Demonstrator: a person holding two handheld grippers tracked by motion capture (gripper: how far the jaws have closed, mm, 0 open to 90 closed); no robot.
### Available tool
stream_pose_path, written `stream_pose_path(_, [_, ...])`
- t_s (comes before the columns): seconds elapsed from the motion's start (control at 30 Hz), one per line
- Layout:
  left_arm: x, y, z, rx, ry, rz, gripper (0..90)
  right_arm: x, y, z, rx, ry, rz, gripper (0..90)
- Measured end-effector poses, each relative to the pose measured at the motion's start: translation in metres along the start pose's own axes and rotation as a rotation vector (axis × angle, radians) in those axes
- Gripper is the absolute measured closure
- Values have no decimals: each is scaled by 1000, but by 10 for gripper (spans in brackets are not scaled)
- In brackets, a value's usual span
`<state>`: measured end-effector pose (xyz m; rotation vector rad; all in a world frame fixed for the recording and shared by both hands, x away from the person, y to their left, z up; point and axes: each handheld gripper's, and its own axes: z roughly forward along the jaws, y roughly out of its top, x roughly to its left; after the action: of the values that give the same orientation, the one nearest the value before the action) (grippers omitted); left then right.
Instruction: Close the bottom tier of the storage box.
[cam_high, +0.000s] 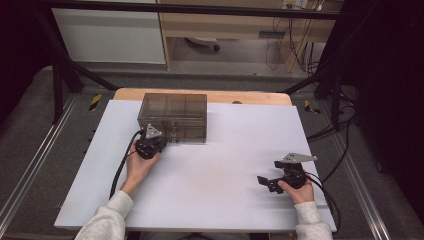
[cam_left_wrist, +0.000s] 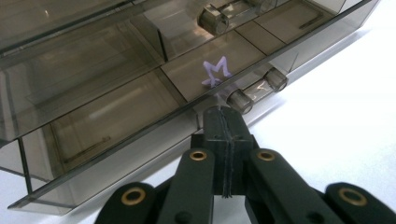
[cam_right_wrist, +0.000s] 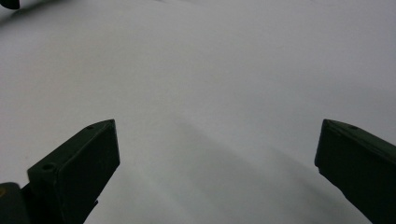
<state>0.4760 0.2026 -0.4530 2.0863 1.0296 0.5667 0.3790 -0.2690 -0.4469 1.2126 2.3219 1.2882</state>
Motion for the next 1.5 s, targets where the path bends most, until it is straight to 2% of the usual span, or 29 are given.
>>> stream_pose_path(0.8, [2,5,6,1,5,1,892,0,0,0,0,1,0,5])
stream_pose_path(1.5, [4,7,12,-20,20,-2,893,0,0,0,-5,0,-1,5])
